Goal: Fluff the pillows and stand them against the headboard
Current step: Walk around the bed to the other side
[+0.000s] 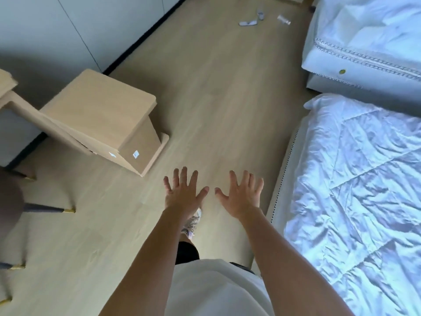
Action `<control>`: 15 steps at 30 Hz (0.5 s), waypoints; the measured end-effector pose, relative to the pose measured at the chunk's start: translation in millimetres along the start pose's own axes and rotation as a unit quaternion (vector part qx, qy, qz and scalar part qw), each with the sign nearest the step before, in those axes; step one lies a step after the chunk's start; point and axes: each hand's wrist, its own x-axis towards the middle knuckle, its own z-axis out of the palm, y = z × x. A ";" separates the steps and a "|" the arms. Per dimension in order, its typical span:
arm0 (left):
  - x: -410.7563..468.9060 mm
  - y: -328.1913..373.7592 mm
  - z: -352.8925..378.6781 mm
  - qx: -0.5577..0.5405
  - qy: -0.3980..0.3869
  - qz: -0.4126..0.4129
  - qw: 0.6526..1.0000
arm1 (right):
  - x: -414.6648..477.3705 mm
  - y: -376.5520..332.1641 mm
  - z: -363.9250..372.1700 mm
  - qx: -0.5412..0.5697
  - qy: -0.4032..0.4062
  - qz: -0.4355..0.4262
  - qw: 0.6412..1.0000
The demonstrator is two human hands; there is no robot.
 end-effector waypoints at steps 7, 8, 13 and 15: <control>146.9 -10.1 -71.5 0.058 -0.011 0.099 0.993 | 123.1 -36.8 -53.2 0.044 0.023 0.075 0.996; 163.3 -8.9 -80.1 0.068 -0.011 0.113 0.991 | 137.0 -36.1 -61.2 0.049 0.027 0.086 0.995; 230.9 4.3 -107.0 0.091 -0.015 0.160 0.983 | 189.3 -20.5 -85.4 0.045 0.020 0.137 0.989; 280.9 21.4 -121.4 0.096 -0.016 0.179 0.979 | 231.6 -7.0 -96.6 0.059 0.021 0.162 0.985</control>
